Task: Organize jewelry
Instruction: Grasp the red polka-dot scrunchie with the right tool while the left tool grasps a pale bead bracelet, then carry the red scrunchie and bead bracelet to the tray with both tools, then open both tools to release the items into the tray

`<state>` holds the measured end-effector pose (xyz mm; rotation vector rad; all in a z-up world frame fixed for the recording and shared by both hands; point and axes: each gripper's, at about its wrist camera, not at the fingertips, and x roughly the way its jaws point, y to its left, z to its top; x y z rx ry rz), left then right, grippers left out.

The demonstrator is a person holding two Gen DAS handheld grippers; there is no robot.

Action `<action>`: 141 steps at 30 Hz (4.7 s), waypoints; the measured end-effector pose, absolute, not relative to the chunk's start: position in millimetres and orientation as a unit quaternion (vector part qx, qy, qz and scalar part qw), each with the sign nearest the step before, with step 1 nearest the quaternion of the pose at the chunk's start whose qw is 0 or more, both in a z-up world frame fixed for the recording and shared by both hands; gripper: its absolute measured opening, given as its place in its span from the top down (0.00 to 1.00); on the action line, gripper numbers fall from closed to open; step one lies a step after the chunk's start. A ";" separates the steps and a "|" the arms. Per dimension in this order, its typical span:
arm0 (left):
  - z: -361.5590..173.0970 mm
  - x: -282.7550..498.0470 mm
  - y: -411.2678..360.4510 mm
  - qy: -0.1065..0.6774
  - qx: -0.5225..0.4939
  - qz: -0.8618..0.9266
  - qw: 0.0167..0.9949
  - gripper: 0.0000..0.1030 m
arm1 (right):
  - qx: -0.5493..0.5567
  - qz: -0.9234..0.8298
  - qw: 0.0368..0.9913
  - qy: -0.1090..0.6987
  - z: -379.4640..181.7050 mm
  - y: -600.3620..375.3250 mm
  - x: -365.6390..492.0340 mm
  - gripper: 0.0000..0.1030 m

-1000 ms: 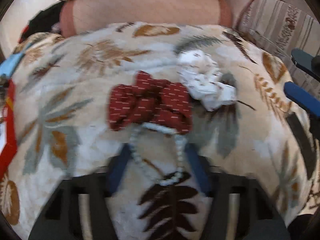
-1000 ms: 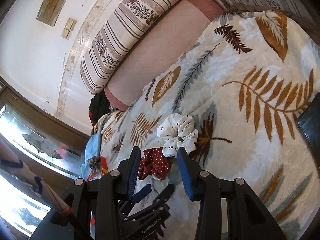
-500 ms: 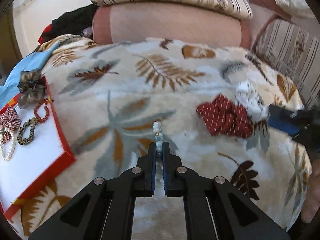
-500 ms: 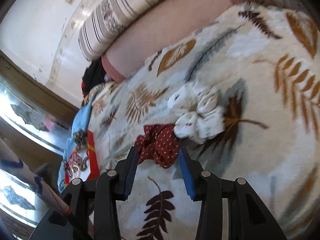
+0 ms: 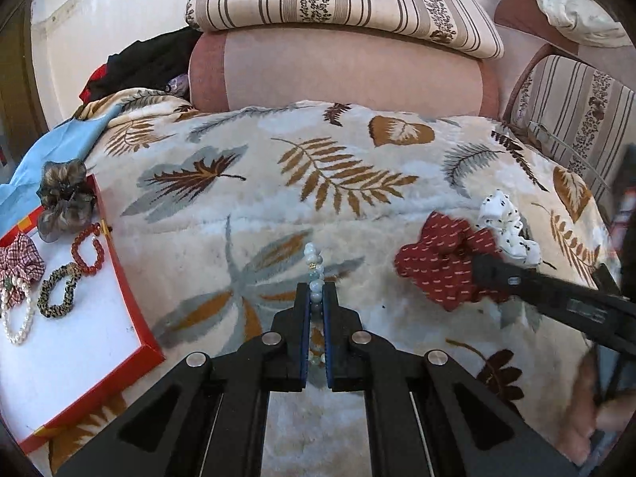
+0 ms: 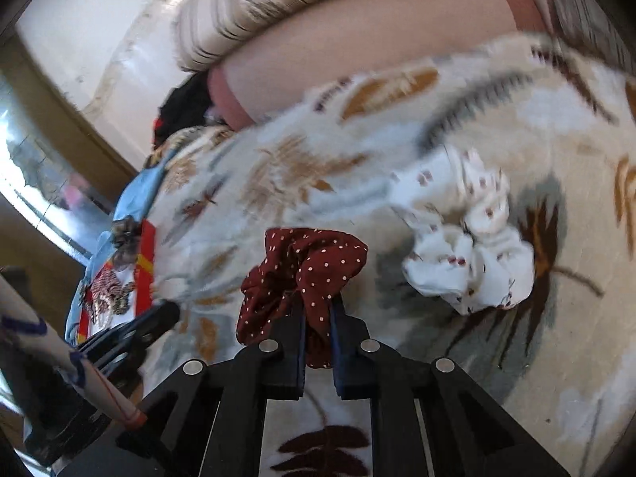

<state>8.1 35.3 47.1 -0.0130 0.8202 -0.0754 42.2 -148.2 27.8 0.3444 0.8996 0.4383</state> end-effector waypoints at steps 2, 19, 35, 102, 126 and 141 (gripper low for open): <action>48.6 7.6 34.8 0.392 -0.001 -0.033 0.919 0.95 | 0.159 0.219 0.873 0.407 40.3 -147.0 33.7 0.89; 60.0 -0.9 35.0 0.361 0.032 -0.012 0.932 0.95 | 0.159 0.227 0.886 0.372 62.4 -153.8 11.1 0.89; 63.8 -2.3 34.9 0.354 0.037 -0.006 0.934 0.95 | 0.157 0.228 0.884 0.376 60.6 -153.5 11.6 0.89; 46.2 -78.5 340.9 0.399 -0.148 0.270 0.864 0.95 | 0.073 0.348 0.809 0.468 46.6 148.0 -21.2 0.88; 57.8 -81.2 336.4 0.372 -0.151 0.275 0.874 0.79 | 0.064 0.316 0.815 0.482 35.1 145.9 -5.3 0.69; 70.9 -81.6 323.9 0.344 -0.135 0.270 0.889 0.68 | 0.086 0.318 0.823 0.463 54.7 124.1 -8.2 0.64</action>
